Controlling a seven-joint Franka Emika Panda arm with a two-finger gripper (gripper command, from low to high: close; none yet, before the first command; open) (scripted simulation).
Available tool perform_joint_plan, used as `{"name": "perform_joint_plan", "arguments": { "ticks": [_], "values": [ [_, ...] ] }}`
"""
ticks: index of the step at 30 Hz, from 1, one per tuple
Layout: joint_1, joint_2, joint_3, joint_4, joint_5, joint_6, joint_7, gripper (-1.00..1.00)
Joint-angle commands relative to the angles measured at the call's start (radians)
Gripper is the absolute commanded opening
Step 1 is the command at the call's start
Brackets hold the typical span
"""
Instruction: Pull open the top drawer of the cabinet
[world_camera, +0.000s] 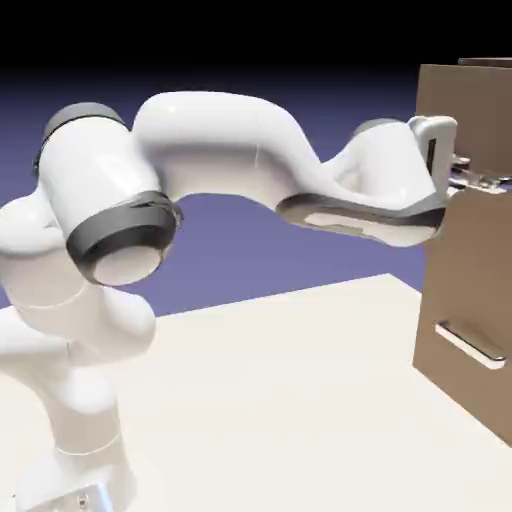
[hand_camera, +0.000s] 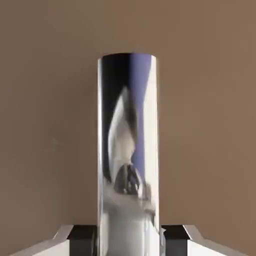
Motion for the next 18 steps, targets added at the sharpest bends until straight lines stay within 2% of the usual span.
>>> {"name": "perform_joint_plan", "arguments": {
  "ticks": [1,10,13,18],
  "values": [
    [-0.031,0.020,0.031,-0.025,0.011,-0.007,-0.025,-1.00],
    [0.088,0.245,-0.006,-0.032,0.184,-0.088,-0.417,-1.00],
    [0.074,0.326,0.012,-0.085,0.243,-0.116,-0.536,-1.00],
    [-0.051,0.257,0.079,-0.154,0.185,-0.092,-0.391,-1.00]
  ]
}}
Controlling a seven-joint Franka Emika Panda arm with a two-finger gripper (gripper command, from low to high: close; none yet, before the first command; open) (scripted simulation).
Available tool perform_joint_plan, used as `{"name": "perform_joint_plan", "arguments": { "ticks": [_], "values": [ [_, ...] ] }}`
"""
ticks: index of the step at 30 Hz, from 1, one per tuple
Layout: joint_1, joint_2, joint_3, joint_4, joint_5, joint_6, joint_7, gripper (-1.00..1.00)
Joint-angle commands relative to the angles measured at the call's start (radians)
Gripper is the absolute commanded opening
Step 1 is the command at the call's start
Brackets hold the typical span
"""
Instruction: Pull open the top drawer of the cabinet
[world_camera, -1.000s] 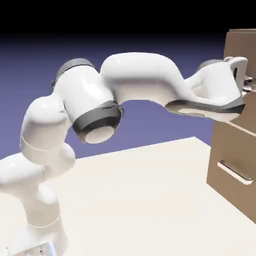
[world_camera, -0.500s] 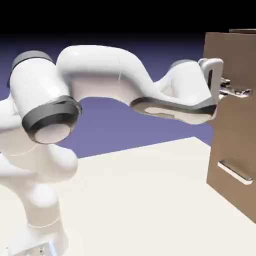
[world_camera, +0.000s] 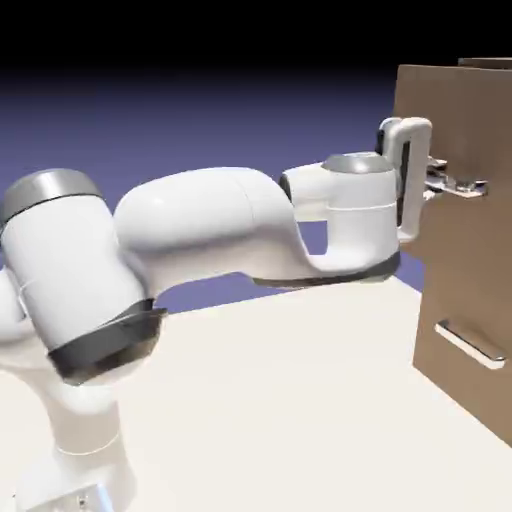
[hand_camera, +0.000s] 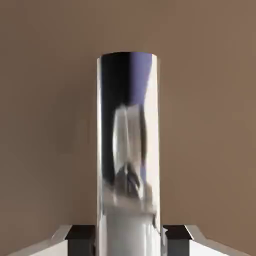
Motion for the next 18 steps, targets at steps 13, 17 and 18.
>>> {"name": "perform_joint_plan", "arguments": {
  "ticks": [13,17,18],
  "values": [
    [-0.224,-0.199,0.145,-0.027,-0.182,0.091,0.397,-1.00],
    [-0.369,-0.164,0.258,-0.114,-0.188,0.105,0.421,-1.00],
    [-0.406,-0.151,0.286,-0.136,-0.188,0.109,0.424,-1.00]
  ]
}}
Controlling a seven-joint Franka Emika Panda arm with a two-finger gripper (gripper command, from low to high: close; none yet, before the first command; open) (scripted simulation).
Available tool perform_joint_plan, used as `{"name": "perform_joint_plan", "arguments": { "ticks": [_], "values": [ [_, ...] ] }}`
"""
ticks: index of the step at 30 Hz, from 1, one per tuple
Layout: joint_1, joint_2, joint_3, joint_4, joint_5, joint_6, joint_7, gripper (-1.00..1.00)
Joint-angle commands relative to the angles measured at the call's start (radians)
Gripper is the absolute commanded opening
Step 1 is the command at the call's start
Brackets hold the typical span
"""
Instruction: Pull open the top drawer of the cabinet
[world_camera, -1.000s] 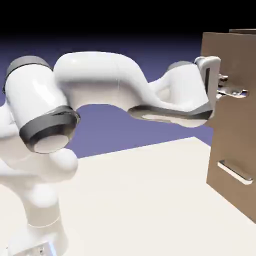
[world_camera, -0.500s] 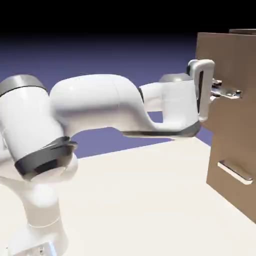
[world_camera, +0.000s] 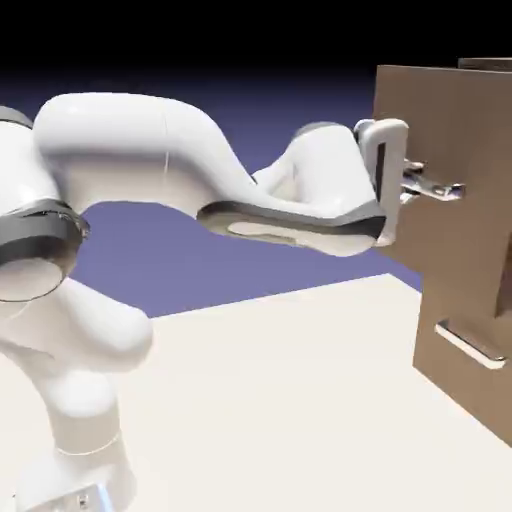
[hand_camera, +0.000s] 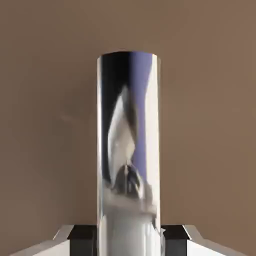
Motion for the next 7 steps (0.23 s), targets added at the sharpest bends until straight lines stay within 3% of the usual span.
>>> {"name": "perform_joint_plan", "arguments": {
  "ticks": [1,4,5,7],
  "values": [
    [-0.036,0.013,0.027,-0.023,0.000,0.006,0.004,-1.00],
    [-0.125,0.053,0.093,-0.079,0.002,0.023,0.010,-1.00],
    [-0.125,0.053,0.093,-0.079,0.002,0.023,0.010,1.00],
    [-0.161,0.079,0.116,-0.105,0.012,0.034,0.001,1.00]
  ]
}}
